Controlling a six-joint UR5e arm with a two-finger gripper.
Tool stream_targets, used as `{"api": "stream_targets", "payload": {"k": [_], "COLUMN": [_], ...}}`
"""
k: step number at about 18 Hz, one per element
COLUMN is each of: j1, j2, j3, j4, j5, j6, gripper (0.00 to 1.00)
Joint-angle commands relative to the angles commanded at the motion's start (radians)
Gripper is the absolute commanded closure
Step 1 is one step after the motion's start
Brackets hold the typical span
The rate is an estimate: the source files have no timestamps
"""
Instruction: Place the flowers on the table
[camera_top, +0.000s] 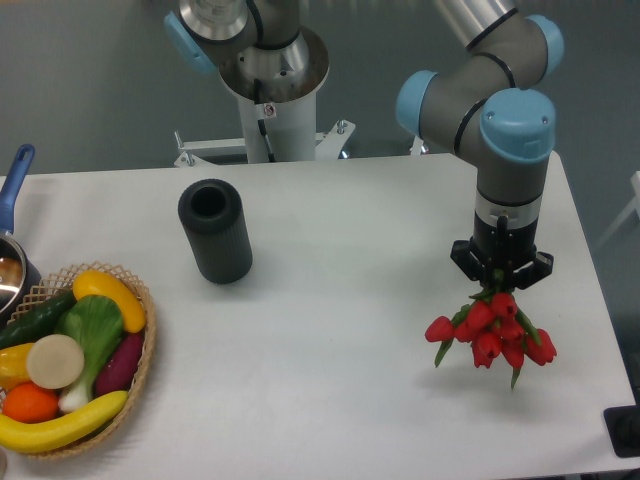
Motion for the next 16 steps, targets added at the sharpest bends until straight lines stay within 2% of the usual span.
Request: {"api": "stream_targets", "payload": {"k": [6,11,14,16], "j1": [-0.012,-0.031,-0.038,-0.040], "j2": [0.000,-0.021,-0.044,-0.046], "j3": [-0.005,-0.026,-0.028,-0.028], "j4": [-0.005,-0.003,-0.002,-0.003], "j5": [0.008,0.025,0.029,0.029], "j6": [-0.002,-0.003,-0.003,0.000], "gripper": [0.98,0.95,0.89,0.80]}}
